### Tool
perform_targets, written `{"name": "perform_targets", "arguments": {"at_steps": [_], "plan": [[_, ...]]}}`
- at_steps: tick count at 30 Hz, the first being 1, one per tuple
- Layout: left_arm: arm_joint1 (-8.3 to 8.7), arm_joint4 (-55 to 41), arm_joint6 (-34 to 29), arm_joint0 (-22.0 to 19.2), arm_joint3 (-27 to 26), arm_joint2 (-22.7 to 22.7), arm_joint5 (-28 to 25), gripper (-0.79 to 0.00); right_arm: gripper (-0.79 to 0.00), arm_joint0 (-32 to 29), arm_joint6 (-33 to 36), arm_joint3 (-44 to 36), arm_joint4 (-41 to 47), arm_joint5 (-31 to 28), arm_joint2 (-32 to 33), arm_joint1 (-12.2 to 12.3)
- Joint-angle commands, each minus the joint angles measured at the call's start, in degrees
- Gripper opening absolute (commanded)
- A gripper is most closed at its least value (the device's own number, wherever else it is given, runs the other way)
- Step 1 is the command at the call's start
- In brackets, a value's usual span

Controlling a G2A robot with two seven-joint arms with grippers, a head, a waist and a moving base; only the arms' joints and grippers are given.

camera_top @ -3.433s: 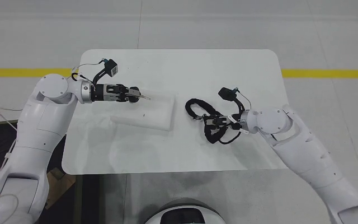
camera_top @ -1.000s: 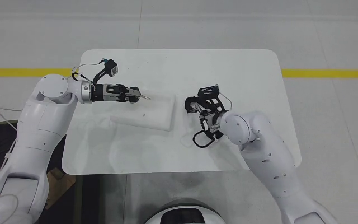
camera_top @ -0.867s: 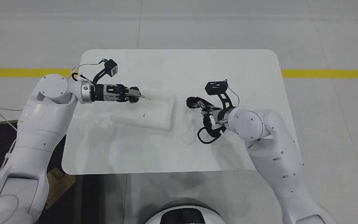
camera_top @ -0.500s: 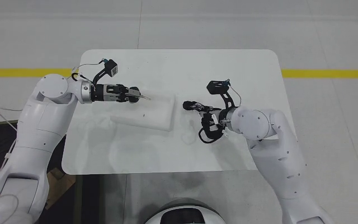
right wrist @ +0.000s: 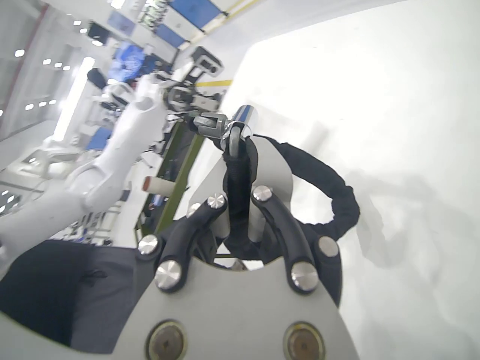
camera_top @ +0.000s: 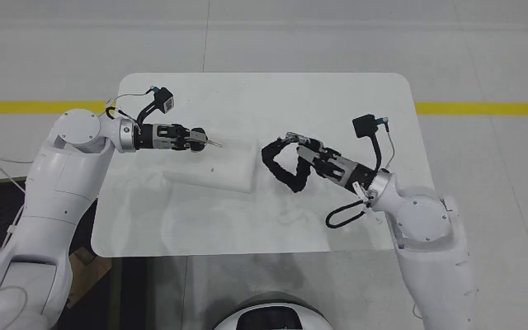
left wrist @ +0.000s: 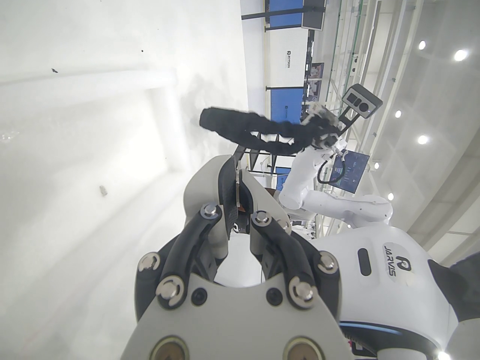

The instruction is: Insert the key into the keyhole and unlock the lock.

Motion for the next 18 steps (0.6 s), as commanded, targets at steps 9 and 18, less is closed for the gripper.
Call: {"name": "perform_targets", "arguments": {"at_steps": [9,18], "plan": [[0.02,-15.75,2.70,5.33,-3.72,-5.16,6.45,-0.785,-0.785,-5.77,-6.71,3.34,19.52,-7.38,-1.82,-0.98],[-2.21,-26.97,0.91,6.69,-8.92,-3.37,13.75,-0.785,-0.785,0.41,-0.30,16.78,45.63,-16.12,-8.71,-2.49]]}}
